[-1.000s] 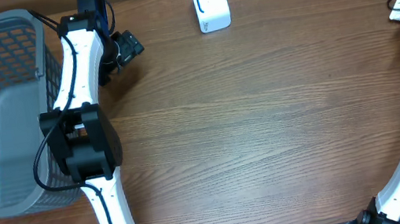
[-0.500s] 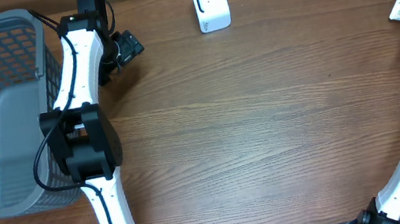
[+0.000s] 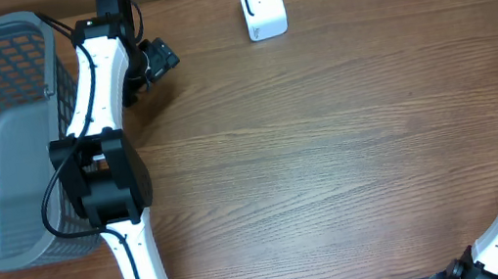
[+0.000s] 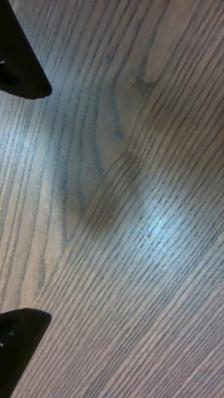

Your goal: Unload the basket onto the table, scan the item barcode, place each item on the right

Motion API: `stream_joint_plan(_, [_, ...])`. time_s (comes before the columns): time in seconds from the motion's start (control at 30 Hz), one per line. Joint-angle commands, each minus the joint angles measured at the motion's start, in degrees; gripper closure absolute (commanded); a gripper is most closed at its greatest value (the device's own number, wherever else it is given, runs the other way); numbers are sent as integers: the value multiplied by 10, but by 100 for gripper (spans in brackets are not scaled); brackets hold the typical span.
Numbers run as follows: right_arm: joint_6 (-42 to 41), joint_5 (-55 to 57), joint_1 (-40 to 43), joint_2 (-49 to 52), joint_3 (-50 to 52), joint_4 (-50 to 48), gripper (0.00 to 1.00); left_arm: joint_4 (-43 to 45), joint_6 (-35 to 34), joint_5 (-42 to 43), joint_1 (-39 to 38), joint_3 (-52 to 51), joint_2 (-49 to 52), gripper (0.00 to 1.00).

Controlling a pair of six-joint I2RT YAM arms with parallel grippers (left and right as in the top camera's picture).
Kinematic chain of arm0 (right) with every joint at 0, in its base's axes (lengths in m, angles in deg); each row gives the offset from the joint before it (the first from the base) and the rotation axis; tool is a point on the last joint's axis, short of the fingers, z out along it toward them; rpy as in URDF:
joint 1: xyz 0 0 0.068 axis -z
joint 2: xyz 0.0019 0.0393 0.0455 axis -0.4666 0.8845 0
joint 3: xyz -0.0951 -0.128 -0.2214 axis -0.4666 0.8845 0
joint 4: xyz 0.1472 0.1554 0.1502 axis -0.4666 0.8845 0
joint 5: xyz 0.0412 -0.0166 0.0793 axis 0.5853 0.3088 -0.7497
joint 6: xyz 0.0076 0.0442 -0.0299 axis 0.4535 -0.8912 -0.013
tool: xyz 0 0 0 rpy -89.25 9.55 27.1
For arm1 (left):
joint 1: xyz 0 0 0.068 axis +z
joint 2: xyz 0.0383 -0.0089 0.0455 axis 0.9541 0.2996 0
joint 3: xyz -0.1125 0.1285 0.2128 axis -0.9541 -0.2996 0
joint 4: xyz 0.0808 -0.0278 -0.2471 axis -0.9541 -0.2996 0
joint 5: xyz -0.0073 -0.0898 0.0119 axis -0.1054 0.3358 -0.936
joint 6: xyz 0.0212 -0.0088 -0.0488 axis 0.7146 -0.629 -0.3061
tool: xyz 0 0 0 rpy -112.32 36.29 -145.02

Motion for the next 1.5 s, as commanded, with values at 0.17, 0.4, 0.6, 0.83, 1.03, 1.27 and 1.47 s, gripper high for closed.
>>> stream_joint_plan(0.17, [-1, -4, -5, -188, 4, -4, 91, 0, -9, -6, -2, -2, -10, 0])
stream_joint_plan(0.4, [-4, -317, -6, -333, 4, 90, 54, 0, -9, -6, -2, -2, -10, 0])
stream_joint_plan(0.6, [9, -481, -12, -387, 5, 311, 41, 0, -9, -6, -2, -2, -10, 0])
stream_joint_plan(0.83, [153, -491, -12, -450, 7, 468, 43, 0, -9, -6, -2, -2, -10, 0])
stream_joint_plan(1.03, [181, -487, -12, -560, 106, 491, 43, 0, -9, -6, -2, -2, -10, 0])
stream_joint_plan(1.27, [180, -487, -12, -720, 330, 490, 0, 0, -9, -6, -2, -2, -10, 0])
stream_joint_plan(1.47, [180, -486, -12, -728, 398, 598, 0, 0, -9, -6, -2, -2, -10, 0])
